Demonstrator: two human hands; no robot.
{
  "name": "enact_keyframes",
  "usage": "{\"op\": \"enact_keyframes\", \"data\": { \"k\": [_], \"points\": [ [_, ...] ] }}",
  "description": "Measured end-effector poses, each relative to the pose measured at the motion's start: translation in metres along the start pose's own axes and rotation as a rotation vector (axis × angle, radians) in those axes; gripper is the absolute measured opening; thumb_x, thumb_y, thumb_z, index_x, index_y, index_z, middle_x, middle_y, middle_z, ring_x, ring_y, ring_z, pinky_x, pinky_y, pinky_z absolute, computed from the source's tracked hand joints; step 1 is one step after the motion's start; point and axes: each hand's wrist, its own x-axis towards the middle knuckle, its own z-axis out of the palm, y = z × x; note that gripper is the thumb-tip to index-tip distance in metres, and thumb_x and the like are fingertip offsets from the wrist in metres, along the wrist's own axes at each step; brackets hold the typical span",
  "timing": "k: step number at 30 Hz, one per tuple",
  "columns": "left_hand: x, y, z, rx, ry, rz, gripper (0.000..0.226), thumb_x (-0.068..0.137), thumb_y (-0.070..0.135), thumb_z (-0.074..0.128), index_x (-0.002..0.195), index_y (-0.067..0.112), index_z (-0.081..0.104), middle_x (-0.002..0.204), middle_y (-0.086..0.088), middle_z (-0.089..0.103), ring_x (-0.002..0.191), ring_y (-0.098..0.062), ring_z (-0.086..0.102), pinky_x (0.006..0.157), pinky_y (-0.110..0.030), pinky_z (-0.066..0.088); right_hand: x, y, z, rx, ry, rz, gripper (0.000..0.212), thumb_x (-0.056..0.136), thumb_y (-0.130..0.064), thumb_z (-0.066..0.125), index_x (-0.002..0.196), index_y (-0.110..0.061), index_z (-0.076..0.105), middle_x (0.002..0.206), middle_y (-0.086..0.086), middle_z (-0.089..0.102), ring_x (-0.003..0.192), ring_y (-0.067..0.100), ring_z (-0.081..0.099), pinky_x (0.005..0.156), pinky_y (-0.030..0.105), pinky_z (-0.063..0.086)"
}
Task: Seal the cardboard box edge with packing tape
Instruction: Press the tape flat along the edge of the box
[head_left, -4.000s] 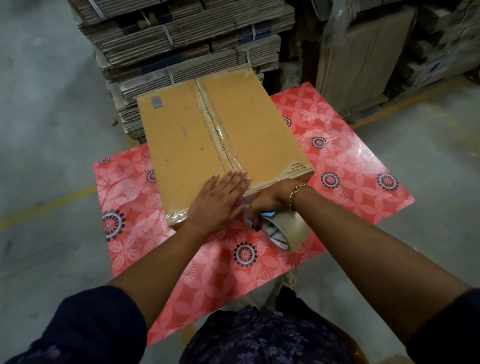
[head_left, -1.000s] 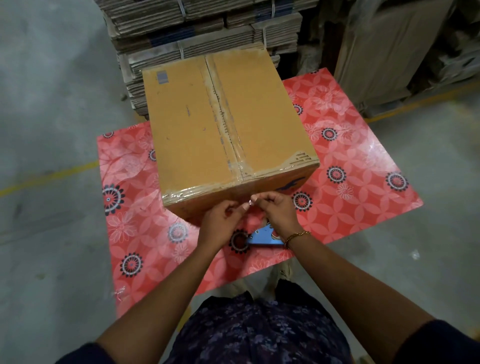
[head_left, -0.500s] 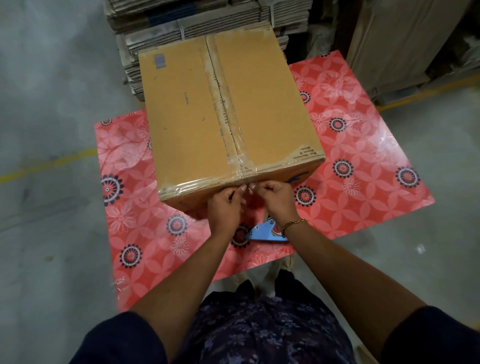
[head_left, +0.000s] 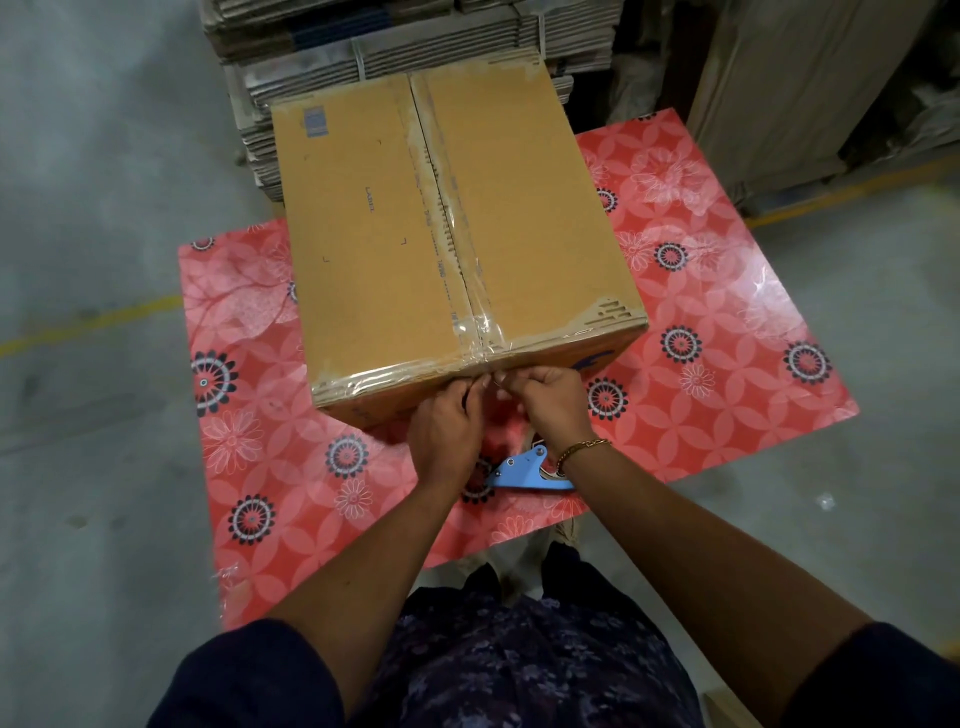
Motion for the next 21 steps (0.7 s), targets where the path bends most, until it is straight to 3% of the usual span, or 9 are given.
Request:
{"op": "enact_keyframes", "data": {
  "k": [3, 5, 7, 10, 12, 15, 17, 19, 21],
  "points": [
    [0.0, 0.002, -0.002, 0.03, 0.008, 0.018, 0.04, 0.101, 0.045, 0.054, 0.086, 0.012, 0.072, 0.078, -0.017, 0.074, 0.075, -0.041, 0.069, 0.057, -0.035, 0.035, 0.004, 0.002, -0.009, -0.179, 0.064, 0.013, 0.027, 0.079, -0.019, 0.071, 0.052, -0.017, 0.072, 0.059, 0.002, 0.075, 0.049, 0.011, 0.061, 0.057, 0.032, 0.052],
    [-0.002, 0.003, -0.002, 0.022, 0.012, 0.014, 0.042, 0.101, 0.048, 0.053, 0.087, 0.013, 0.071, 0.078, -0.016, 0.074, 0.075, -0.041, 0.069, 0.057, -0.035, 0.036, 0.001, 0.006, -0.024, -0.414, 0.085, -0.052, 0.036, 0.082, -0.025, 0.07, 0.048, -0.019, 0.064, 0.051, -0.003, 0.068, 0.047, 0.014, 0.059, 0.053, 0.029, 0.046],
    [-0.001, 0.002, -0.003, 0.03, 0.008, 0.029, 0.042, 0.101, 0.049, 0.053, 0.087, 0.014, 0.071, 0.079, -0.016, 0.075, 0.076, -0.042, 0.069, 0.058, -0.034, 0.035, -0.011, 0.005, -0.038, -0.715, 0.089, -0.301, 0.039, 0.087, -0.034, 0.069, 0.052, -0.022, 0.056, 0.051, -0.004, 0.062, 0.051, 0.018, 0.057, 0.051, 0.027, 0.037],
    [0.0, 0.0, -0.005, 0.085, 0.004, 0.068, 0.041, 0.103, 0.045, 0.052, 0.088, 0.013, 0.072, 0.083, -0.017, 0.076, 0.078, -0.042, 0.069, 0.059, -0.033, 0.032, -0.028, -0.019, -0.046, -0.941, 0.114, -0.927, 0.019, 0.089, -0.037, 0.067, 0.082, -0.02, 0.067, 0.079, 0.0, 0.067, 0.077, 0.023, 0.06, 0.065, 0.033, 0.043],
    [-0.001, 0.0, -0.006, 0.111, -0.007, 0.089, 0.039, 0.104, 0.044, 0.05, 0.098, 0.015, 0.074, 0.09, -0.016, 0.077, 0.082, -0.042, 0.07, 0.061, -0.036, 0.036, -0.019, -0.043, -0.046, -1.099, 0.089, -1.123, 0.042, 0.089, -0.05, 0.064, 0.116, -0.017, 0.066, 0.115, 0.005, 0.067, 0.109, 0.026, 0.059, 0.086, 0.039, 0.045],
    [0.0, 0.004, -0.01, 0.132, -0.043, 0.071, 0.039, 0.103, 0.044, 0.048, 0.102, 0.014, 0.074, 0.096, -0.018, 0.077, 0.087, -0.043, 0.069, 0.063, -0.036, 0.036, 0.013, -0.064, -0.041, -1.414, -0.057, -1.048, 0.085, 0.089, -0.073, 0.041, 0.152, -0.016, 0.036, 0.16, 0.006, 0.038, 0.149, 0.025, 0.031, 0.116, 0.045, 0.03],
    [0.003, 0.002, -0.01, 0.145, -0.067, 0.046, 0.044, 0.102, 0.046, 0.05, 0.089, 0.011, 0.073, 0.089, -0.019, 0.076, 0.082, -0.043, 0.069, 0.06, -0.036, 0.035, 0.027, -0.066, -0.038, -1.529, -0.149, -0.978, 0.092, 0.09, -0.078, 0.027, 0.158, -0.017, 0.024, 0.166, 0.005, 0.025, 0.154, 0.026, 0.02, 0.12, 0.048, 0.026],
    [0.006, -0.007, -0.013, 0.155, -0.113, -0.022, 0.054, 0.099, 0.053, 0.051, 0.075, 0.008, 0.069, 0.077, -0.02, 0.073, 0.074, -0.042, 0.068, 0.056, -0.037, 0.037, 0.033, -0.063, -0.038, -1.563, -0.156, -0.972, 0.093, 0.089, -0.078, 0.021, 0.158, -0.016, 0.023, 0.167, 0.005, 0.024, 0.154, 0.026, 0.02, 0.12, 0.048, 0.025],
    [0.003, -0.02, -0.019, 0.236, -0.191, -0.05, 0.051, 0.097, 0.05, 0.054, 0.074, 0.007, 0.067, 0.075, -0.019, 0.072, 0.076, -0.041, 0.069, 0.055, -0.036, 0.034, 0.033, -0.061, -0.038, -1.563, -0.146, -0.993, 0.094, 0.088, -0.079, 0.021, 0.158, -0.016, 0.024, 0.166, 0.005, 0.025, 0.154, 0.026, 0.021, 0.121, 0.047, 0.025]
  ]
}}
